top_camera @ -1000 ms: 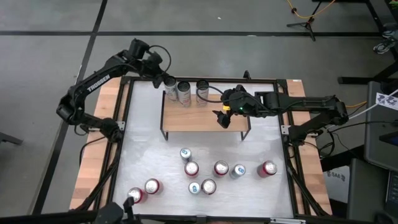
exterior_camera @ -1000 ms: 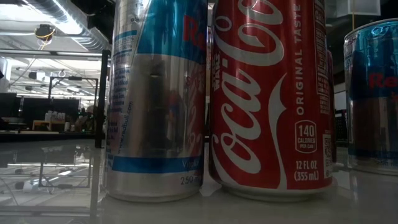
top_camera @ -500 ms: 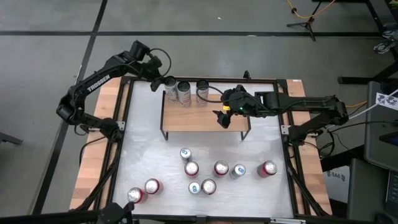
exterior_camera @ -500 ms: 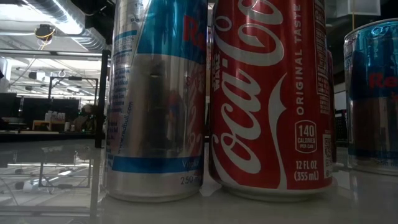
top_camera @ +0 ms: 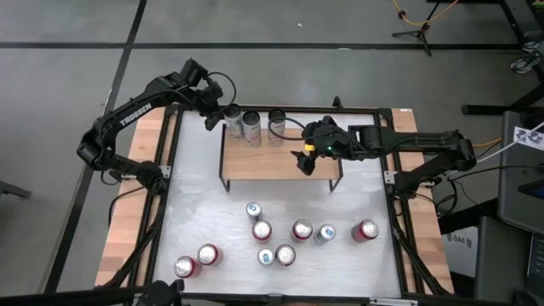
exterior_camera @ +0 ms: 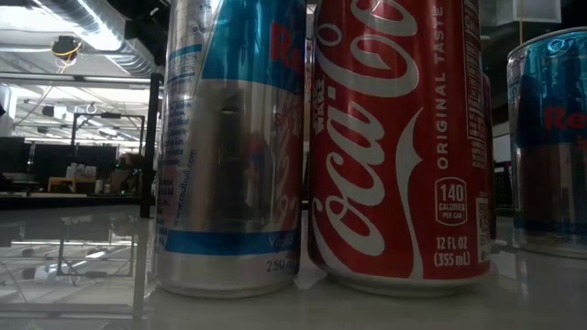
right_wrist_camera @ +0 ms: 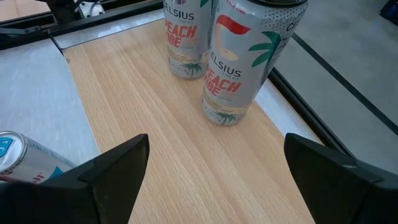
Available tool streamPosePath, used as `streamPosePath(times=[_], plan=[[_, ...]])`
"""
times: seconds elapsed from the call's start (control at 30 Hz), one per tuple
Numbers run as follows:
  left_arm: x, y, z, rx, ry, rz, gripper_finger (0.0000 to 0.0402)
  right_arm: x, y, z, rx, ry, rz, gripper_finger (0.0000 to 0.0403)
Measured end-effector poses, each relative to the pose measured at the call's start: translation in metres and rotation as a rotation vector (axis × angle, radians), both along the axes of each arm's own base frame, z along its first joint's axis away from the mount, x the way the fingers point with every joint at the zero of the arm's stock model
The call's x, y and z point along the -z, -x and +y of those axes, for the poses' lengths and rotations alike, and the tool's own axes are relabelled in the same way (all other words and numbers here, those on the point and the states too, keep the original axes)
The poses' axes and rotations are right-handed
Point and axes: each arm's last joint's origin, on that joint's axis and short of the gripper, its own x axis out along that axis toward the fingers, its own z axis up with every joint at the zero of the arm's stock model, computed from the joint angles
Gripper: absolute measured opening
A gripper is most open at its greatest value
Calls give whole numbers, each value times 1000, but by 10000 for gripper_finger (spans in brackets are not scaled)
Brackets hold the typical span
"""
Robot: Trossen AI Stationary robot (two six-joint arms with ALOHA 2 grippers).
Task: Place canned beverage on shelf
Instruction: Adjust the left white soda can on the shelf
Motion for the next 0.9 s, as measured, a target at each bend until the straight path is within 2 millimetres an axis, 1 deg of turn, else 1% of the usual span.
streamPosePath(times=[0.13, 0.33, 0.5, 0.67, 0.77, 0.9], plan=[[0, 1, 3, -74, -48, 51, 0, 1, -2, 0, 0, 0, -1, 365], [-2, -1, 5, -73, -72, 31, 0, 8, -9, 2, -50, -44, 10, 365], [-4, -7, 3, -28, -79, -21, 0, 17, -25, 4, -112, -91, -10, 365], [-4, -12, -1, -1, -84, -22, 0, 30, -43, 6, -190, -119, -19, 365], [-4, -13, -3, 21, -89, -15, 0, 37, -51, 7, -214, -129, -13, 365], [-2, -12, -5, 26, -74, 3, 0, 42, -54, 7, -223, -131, 5, 365]])
